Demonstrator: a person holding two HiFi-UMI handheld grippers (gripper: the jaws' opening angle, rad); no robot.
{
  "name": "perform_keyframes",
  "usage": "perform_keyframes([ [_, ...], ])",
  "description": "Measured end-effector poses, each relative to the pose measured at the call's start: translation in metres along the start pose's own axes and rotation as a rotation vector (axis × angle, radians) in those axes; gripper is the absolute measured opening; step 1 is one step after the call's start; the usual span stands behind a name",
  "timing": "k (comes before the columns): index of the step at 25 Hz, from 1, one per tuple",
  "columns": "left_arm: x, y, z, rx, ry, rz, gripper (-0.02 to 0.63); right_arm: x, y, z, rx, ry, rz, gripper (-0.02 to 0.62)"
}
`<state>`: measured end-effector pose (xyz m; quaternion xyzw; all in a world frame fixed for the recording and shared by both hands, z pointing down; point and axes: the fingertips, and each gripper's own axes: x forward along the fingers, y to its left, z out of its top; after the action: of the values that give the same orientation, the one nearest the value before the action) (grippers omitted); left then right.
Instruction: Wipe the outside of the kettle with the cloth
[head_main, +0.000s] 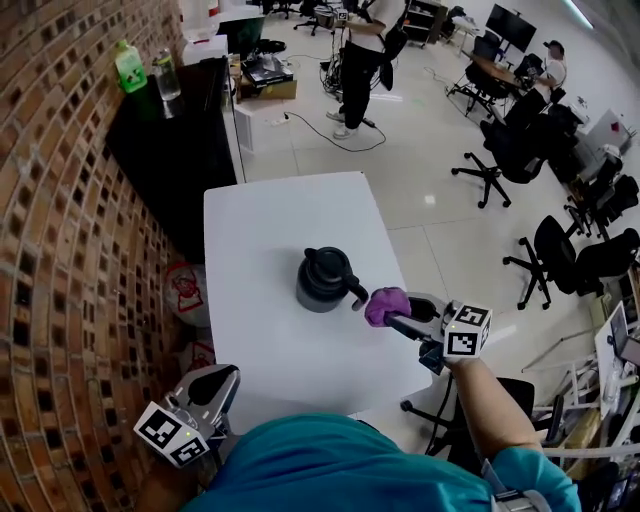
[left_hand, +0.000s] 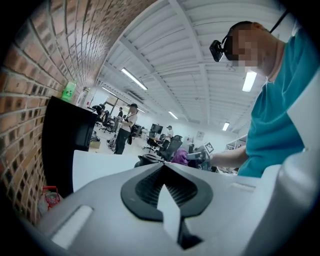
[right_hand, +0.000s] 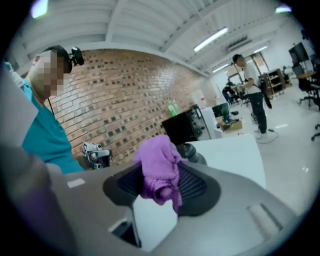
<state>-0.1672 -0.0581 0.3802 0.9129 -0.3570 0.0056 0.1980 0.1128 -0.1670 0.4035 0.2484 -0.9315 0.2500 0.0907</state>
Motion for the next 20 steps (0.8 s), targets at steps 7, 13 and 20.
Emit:
perform_keyframes([
  [7, -0.015, -0.022, -0.006, 0.032, 0.002, -0.14, 0.0, -0.027, 0.075, -0.023, 0.006, -0.13, -0.073, 0.183],
  [13, -0.027, -0.096, -0.022, 0.091, 0.004, -0.206, 0.0, -0.084, 0.141, -0.041, -0.058, -0.196, -0.077, 0.183],
  [20, -0.061, -0.225, -0.092, 0.122, -0.029, -0.14, 0.0, -0.196, 0.201, -0.113, -0.156, -0.26, -0.036, 0.183],
])
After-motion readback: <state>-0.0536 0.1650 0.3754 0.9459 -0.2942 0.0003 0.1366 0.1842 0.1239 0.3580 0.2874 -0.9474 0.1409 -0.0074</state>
